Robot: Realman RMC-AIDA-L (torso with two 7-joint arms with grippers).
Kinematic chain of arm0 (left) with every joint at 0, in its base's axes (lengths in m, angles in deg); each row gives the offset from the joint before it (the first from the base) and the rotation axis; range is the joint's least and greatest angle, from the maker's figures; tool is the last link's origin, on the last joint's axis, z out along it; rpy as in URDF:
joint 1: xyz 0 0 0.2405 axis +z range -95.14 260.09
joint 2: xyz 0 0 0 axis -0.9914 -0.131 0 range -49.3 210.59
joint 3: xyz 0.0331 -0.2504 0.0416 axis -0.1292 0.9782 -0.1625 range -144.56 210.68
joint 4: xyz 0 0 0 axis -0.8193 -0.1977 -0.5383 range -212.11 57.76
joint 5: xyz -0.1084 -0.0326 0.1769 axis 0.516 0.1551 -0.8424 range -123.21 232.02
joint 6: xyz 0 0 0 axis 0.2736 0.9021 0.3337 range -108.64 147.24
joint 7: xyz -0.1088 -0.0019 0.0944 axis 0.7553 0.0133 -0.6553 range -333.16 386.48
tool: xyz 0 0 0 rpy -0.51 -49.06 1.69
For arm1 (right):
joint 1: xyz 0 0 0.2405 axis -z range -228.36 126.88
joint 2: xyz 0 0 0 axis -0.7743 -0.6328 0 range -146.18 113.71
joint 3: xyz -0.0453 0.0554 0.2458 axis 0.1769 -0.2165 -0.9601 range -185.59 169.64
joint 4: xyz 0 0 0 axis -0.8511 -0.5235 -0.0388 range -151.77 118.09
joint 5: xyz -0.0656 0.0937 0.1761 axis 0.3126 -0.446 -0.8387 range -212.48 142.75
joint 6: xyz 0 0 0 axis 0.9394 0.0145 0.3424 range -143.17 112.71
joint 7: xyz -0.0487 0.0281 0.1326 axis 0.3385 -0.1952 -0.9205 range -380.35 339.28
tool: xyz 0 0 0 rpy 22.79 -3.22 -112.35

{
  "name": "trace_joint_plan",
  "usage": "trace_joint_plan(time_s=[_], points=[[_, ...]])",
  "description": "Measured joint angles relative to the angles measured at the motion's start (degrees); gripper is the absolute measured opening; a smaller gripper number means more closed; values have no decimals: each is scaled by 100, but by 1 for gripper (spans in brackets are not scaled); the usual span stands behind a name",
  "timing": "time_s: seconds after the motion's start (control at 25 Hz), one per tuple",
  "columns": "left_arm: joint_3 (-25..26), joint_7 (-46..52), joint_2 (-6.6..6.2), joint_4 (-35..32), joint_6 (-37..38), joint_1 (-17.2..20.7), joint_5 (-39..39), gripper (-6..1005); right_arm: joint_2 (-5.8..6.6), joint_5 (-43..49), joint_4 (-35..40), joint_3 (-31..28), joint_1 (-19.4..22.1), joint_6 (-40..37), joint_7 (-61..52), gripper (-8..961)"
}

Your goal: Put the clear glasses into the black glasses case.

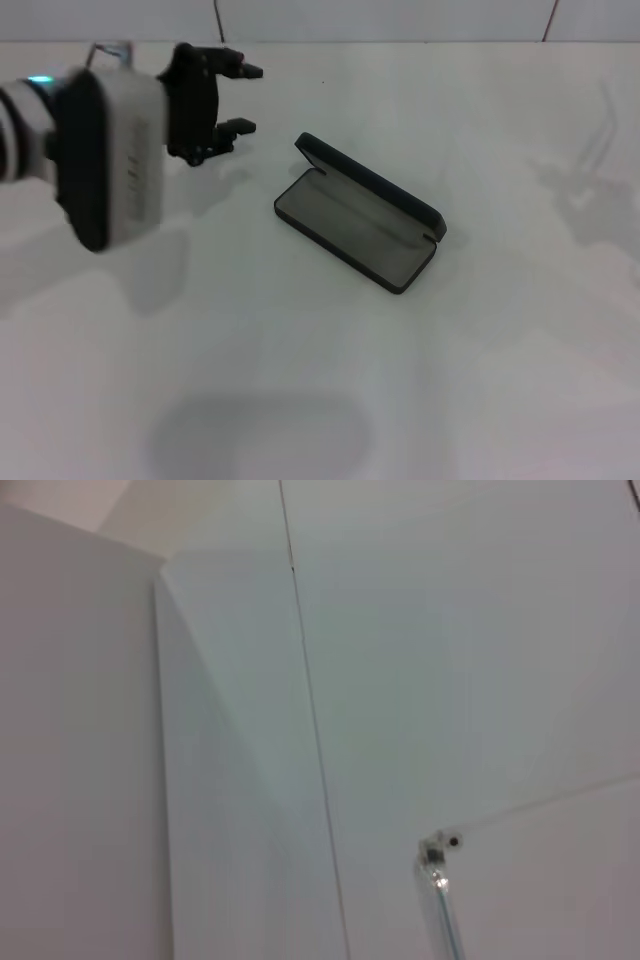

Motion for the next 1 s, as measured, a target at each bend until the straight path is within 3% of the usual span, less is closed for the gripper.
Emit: trace_joint_plan(time_s=[0.16, 0.32, 0.6, 0.76, 1.0], points=[[-927, 6, -1, -235, -861, 260, -409, 556, 44, 31, -2, 22, 0, 123, -1, 119], [-1476, 400, 6, -484, -1088, 379, -708, 560, 94, 43, 27, 26, 17, 196, 14, 119], [-2035, 1411, 6, -762, -1046, 322, -1464, 562, 86, 48, 29, 28, 164, 186, 105, 119], [-2252, 2097, 3, -632, -1042, 108, -1975, 562, 57, 47, 29, 27, 244, 149, 122, 119], [-2378, 2328, 0, -409, -1013, -132, -2146, 561, 40, 10, 54, 18, 364, 40, 164, 119]])
